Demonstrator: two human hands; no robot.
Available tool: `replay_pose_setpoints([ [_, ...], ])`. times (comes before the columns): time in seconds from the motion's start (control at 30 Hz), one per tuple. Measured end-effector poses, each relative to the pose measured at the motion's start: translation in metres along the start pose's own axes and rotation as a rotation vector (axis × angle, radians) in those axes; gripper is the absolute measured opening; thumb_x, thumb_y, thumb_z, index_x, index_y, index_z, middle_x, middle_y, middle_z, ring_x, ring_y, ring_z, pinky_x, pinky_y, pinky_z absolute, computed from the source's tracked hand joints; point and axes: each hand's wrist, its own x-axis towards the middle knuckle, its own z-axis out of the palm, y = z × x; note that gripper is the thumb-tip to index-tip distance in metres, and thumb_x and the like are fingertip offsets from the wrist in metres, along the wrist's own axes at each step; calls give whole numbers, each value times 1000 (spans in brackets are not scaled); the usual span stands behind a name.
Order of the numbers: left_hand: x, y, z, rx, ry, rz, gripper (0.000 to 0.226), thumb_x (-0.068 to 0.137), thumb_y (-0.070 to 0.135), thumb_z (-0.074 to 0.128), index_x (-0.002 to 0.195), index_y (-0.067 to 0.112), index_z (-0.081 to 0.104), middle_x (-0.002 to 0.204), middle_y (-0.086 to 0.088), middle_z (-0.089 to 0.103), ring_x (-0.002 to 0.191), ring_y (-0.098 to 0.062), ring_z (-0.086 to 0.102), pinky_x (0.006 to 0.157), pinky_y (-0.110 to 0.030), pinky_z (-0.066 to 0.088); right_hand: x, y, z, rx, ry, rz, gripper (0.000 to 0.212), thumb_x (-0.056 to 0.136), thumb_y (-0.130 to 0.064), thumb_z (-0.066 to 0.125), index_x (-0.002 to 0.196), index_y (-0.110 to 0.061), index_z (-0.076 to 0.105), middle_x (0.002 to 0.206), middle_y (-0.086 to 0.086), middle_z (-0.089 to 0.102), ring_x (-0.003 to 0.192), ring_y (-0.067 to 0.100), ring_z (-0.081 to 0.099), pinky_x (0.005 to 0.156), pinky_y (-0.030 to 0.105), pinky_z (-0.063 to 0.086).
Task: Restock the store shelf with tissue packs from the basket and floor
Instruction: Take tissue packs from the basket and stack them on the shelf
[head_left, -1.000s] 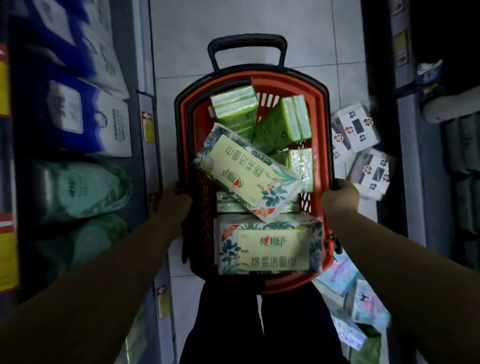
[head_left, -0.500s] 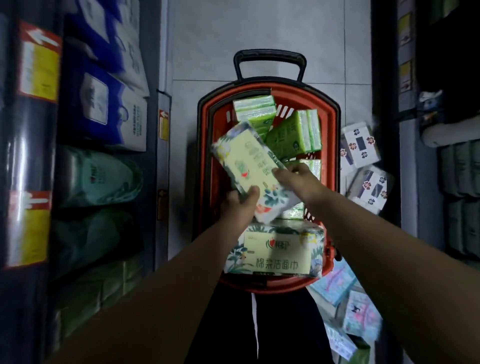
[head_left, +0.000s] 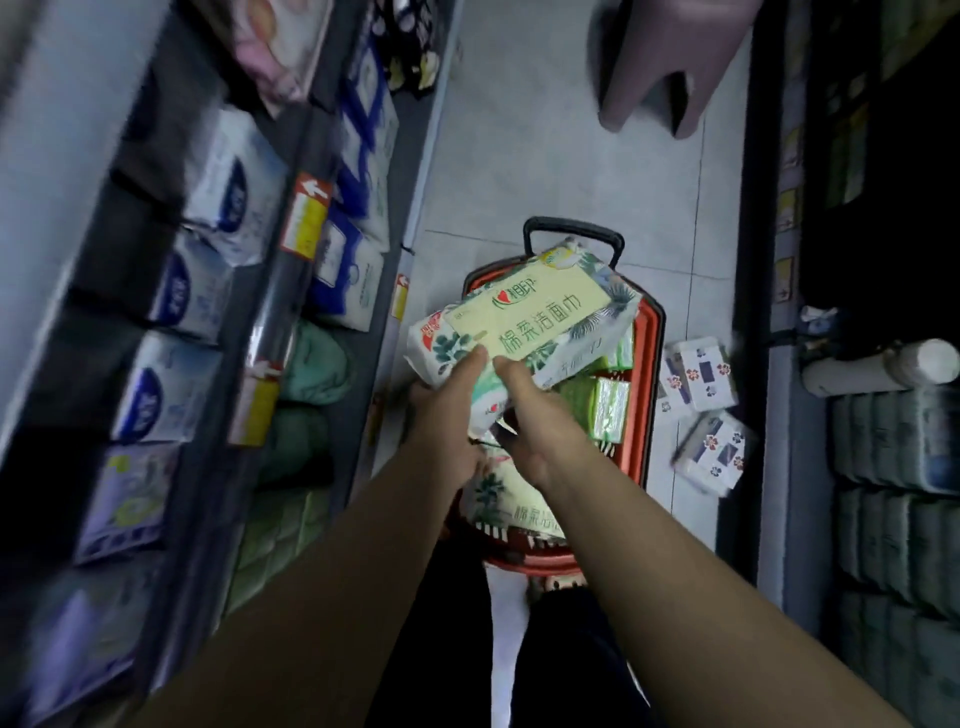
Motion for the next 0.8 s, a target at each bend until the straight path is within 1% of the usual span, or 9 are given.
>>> replay_pose_setpoints([
  [0.1,-28,31,-10,90,-4,130,70,89,24,70,145,6,33,141,-6,49,87,-3,65,54,-8,48,-38,-24,-5,-78,-87,-67,50,80,-45,74,113,-9,61,102,6,70,84,15,68,64,27,52],
  [0.2,-77,72,-15,-10,24,225,62,82,24,74,137,23,44,123,-2,66,89,-15,72,62,-29,57,-82,-62,-18,-24,-95,-202,100,58,-65,80,137,-14,45,134,11,57,118,27,56,92,41,49],
  [0.27,-113,93,-20,-10,6,282,57,82,27,73,132,28,47,117,-1,70,96,-22,71,76,-40,57,-112,-95,-25,13,-45,-384,102,67,-55,80,146,-14,31,135,9,53,120,30,56,100,49,46],
  [0.33,-152,108,-26,10,22,374,56,83,28,73,133,25,48,117,-3,70,98,-24,70,76,-39,56,-145,-128,-27,-62,-15,-529,112,64,-52,78,152,-20,16,141,5,46,122,26,55,103,51,45],
  [0.37,-169,114,-28,19,41,416,54,84,28,72,133,25,49,118,-3,69,99,-24,70,76,-38,55,-160,-140,-24,-131,-56,-587,105,68,-50,76,151,-18,20,143,5,46,122,24,56,103,49,45],
  [0.47,-230,130,-32,7,60,513,68,76,42,76,137,27,49,124,-1,67,110,-26,65,97,-50,48,-209,-163,-8,-371,-326,-672,41,91,-21,65,128,-10,55,120,11,67,102,24,68,84,37,55],
  [0.5,-245,135,-33,-19,66,543,72,74,44,75,138,26,48,124,-1,67,111,-27,65,100,-52,46,-221,-168,-1,-393,-379,-687,31,92,-17,64,122,-13,59,115,10,70,100,24,69,83,36,55],
  [0.63,-321,156,-36,-117,171,714,54,94,31,60,141,20,35,122,0,66,97,-15,70,89,-38,54,-285,-187,30,-436,-589,-783,38,89,-16,66,126,-17,57,115,7,71,102,24,69,88,37,55],
  [0.8,-419,182,-53,-47,353,954,48,94,35,58,134,22,35,126,5,61,101,-8,67,86,-31,51,-364,-190,67,-454,-763,-862,65,83,-37,72,142,-27,45,130,-4,62,114,18,63,100,43,48],
])
